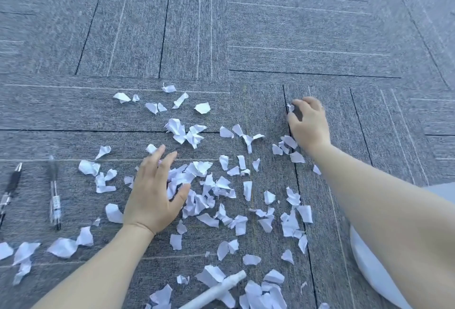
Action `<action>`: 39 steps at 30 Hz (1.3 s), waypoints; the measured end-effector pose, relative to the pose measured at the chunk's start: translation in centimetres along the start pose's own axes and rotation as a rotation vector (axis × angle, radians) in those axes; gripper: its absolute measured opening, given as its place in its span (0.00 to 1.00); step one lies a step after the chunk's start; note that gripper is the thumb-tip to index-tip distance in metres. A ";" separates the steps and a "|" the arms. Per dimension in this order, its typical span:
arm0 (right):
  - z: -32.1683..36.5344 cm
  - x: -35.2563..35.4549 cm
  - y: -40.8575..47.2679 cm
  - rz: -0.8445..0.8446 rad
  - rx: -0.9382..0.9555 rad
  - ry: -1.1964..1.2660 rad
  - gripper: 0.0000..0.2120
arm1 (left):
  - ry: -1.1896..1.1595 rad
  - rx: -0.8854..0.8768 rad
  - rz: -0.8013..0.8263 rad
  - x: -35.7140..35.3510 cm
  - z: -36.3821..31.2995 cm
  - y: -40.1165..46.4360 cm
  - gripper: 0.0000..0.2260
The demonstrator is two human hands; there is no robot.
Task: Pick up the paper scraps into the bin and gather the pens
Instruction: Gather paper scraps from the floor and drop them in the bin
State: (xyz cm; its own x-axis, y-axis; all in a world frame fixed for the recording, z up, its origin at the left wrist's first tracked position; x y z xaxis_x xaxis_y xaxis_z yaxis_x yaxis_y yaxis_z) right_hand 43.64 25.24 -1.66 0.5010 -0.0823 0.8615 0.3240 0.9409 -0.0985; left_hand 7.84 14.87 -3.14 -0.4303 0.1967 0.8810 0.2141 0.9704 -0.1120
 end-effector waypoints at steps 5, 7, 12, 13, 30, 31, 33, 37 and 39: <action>3.0 -1.3 -7.5 -0.009 0.277 0.055 0.14 | 0.004 0.002 -0.013 0.0 -0.1 0.1 0.31; 3.1 -0.7 -8.7 -0.120 0.336 0.045 0.13 | 0.009 -0.003 -0.017 0.1 -0.2 0.2 0.31; -1.0 -0.5 -8.3 -0.003 -0.080 -0.088 0.23 | 0.057 -0.015 -0.004 -0.1 -0.2 0.1 0.32; -1.3 -1.1 -9.3 0.034 -0.043 -0.081 0.23 | 0.084 -0.017 0.011 -0.3 -0.3 -0.1 0.33; 7.8 -5.9 -9.7 0.399 0.409 -0.177 0.29 | 0.060 0.203 0.065 0.5 -2.5 6.3 0.27; 8.4 -6.1 -9.9 0.442 0.462 -0.162 0.29 | 0.043 0.199 0.130 0.4 -2.6 7.2 0.26; 9.0 -5.8 -11.7 0.508 0.574 -0.135 0.29 | -0.096 0.121 0.195 0.6 -3.4 7.4 0.22; 6.8 -4.4 -17.0 0.515 0.662 -0.097 0.28 | -0.312 -0.071 0.278 0.1 -5.7 0.2 0.19; 5.1 -3.7 -19.0 0.524 0.647 -0.068 0.29 | -0.214 -0.176 0.233 -0.6 -5.9 -4.2 0.23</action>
State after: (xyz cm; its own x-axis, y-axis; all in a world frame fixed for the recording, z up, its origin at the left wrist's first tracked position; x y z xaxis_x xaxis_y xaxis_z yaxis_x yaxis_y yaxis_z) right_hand 31.58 9.35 -0.42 0.4020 0.4186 0.8144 -0.4726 0.8566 -0.2070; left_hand 12.32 9.87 -0.47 -0.5224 0.4526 0.7227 0.4675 0.8608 -0.2011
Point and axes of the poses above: each hand's wrist, its own y-axis towards the middle knuckle, its own x-axis out of the back of the hand, z = x × y, the point moved 3 cm from there along y, towards the middle knuckle
